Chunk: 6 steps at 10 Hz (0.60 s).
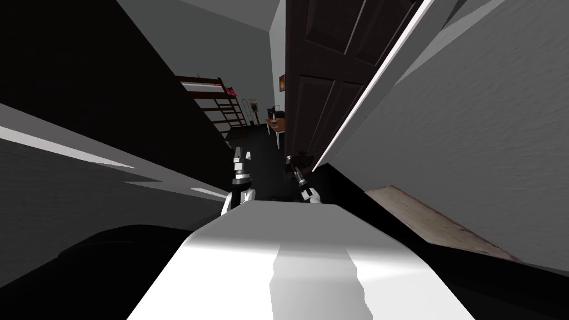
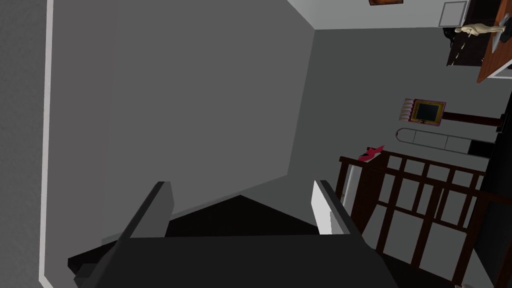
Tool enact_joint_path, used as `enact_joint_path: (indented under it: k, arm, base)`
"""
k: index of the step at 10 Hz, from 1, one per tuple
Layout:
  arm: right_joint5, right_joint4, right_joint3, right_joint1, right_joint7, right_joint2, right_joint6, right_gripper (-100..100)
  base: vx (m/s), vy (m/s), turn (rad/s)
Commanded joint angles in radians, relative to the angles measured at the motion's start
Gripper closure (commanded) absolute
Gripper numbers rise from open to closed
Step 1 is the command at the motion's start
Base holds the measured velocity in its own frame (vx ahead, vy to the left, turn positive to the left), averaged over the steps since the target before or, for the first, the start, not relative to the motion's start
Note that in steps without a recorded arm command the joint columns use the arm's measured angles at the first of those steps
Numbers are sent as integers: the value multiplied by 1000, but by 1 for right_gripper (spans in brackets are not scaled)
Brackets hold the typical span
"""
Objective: Push the door open
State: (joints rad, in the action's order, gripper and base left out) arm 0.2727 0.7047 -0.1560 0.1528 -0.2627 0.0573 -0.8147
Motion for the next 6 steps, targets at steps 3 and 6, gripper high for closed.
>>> enact_joint_path:
  k: [3, 6]
  arm:
    - [15, -90, -4, 39, -7, -13, -26, -100]
    - [21, -122, -6, 53, -10, -18, -34, -100]
  base:
    - [98, -59, 42]
    - [94, -57, 33]
